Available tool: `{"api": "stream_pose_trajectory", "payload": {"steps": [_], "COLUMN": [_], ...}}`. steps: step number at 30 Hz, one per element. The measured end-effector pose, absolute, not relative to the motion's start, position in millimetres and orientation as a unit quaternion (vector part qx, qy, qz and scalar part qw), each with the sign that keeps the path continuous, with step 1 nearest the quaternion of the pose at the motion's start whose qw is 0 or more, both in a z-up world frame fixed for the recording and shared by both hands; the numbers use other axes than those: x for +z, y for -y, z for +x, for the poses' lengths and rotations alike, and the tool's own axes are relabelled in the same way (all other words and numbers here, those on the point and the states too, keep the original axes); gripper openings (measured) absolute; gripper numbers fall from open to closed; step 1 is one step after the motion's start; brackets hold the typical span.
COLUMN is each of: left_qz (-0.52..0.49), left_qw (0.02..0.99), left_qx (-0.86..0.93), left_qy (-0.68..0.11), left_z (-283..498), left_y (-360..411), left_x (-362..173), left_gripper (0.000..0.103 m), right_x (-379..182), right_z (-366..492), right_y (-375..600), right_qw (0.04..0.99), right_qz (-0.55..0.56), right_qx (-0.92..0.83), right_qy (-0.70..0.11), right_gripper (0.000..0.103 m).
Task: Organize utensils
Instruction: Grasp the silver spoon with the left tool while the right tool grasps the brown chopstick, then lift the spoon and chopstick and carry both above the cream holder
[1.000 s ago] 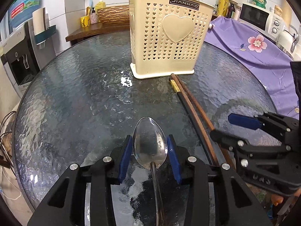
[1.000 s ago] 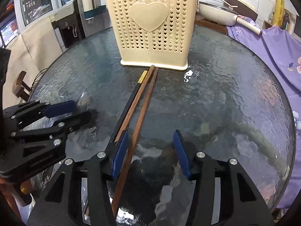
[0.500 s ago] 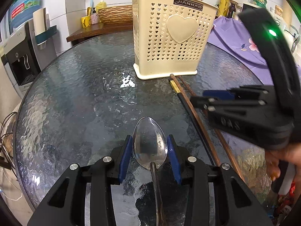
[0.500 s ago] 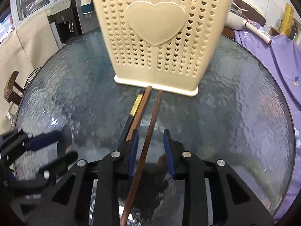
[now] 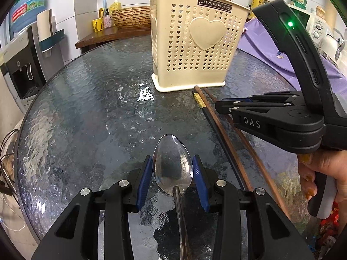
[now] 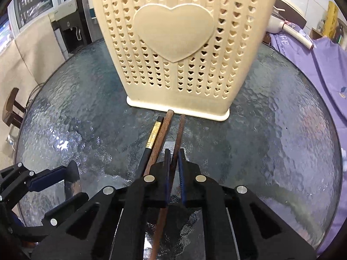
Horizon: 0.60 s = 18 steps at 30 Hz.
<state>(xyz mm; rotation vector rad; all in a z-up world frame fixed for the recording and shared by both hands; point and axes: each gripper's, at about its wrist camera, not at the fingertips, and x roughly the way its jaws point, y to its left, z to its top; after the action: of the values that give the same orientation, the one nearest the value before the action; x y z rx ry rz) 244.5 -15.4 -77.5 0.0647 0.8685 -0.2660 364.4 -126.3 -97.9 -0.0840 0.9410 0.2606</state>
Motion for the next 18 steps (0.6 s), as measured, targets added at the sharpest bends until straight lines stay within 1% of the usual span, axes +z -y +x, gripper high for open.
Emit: {"api": "stream_pose_trajectory", "payload": {"steps": [9,18], "left_qz": [0.028,0.024], "left_qw": [0.909,0.921], "left_qx": [-0.134,-0.151], "left_qy": [-0.395,-0.359], "left_z": [237,221], "left_y": [16,22], "left_x": [-60,-33], "left_gripper": [0.037,0.037], "right_x": [-82,-37], "right_z": [338,301], "right_y": [158,198], "right_qw": [0.899,0.922], "right_qz": [0.007,0.061], "right_qx": [0.139,0.149], "right_qy": [-0.415,-0.352], "right_gripper": [0.006,0.006]}}
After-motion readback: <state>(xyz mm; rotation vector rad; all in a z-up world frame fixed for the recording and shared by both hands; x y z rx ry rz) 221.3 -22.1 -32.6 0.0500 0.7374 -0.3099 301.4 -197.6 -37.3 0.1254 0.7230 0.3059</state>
